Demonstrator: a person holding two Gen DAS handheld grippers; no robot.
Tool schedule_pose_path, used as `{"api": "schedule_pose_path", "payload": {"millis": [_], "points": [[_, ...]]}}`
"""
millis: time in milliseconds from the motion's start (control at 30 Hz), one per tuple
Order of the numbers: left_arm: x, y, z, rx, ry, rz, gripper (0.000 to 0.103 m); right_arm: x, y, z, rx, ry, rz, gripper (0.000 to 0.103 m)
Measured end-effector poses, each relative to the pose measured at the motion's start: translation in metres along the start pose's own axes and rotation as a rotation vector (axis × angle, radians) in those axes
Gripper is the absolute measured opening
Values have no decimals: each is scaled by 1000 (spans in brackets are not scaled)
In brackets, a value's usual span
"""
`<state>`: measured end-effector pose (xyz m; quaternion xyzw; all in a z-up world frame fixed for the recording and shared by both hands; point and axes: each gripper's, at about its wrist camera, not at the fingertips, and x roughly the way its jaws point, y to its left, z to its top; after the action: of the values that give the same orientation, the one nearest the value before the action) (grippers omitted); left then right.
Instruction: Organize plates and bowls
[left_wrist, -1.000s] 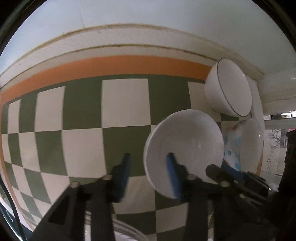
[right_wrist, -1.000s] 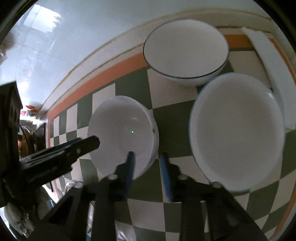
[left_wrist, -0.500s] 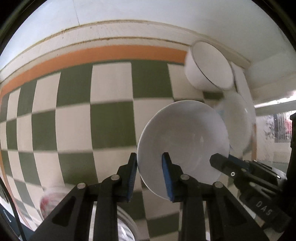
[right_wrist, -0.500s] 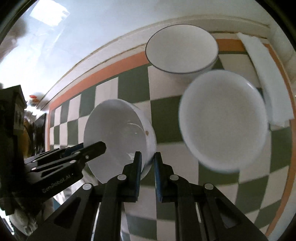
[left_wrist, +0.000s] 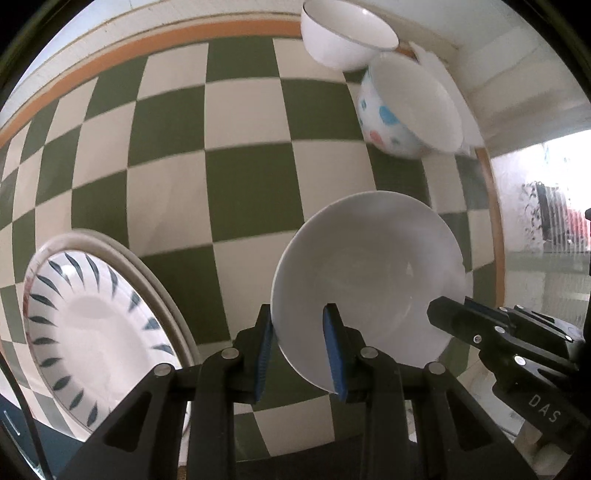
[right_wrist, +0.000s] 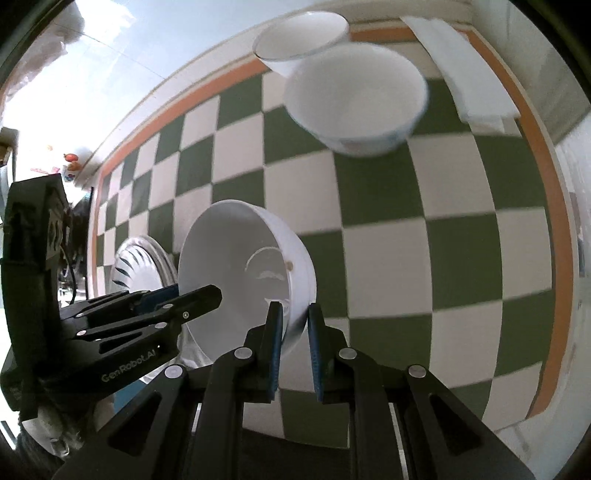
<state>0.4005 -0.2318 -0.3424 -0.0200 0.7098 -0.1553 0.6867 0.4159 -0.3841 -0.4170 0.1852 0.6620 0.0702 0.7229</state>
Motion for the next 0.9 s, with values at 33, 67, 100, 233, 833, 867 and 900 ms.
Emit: {"api": "schedule_pose_path", "payload": {"millis": [33,67,100,233,833,867,900], "points": [[3,-1,-2,5,3,3,24,2,-4,-3,3,6,2,15],[6,-3,-2,8,8,8,24,6,-7,-7,9,13,-1,15],[9,-3,-2,6,13,12,24,9,-9,-10,13,15,-2,15],[25,-8,3,14,30,28,24,21,-15,-15,23,35,-4,15],[30,-13,3,22,37,51,24,25,-13,-12,17,47,-11,15],[28,-14,2,22,35,48,24,24,-13,-12,14,48,-11,15],[24,-12,2,24,28,45,24,20,-14,-11,12,39,-15,15]]}}
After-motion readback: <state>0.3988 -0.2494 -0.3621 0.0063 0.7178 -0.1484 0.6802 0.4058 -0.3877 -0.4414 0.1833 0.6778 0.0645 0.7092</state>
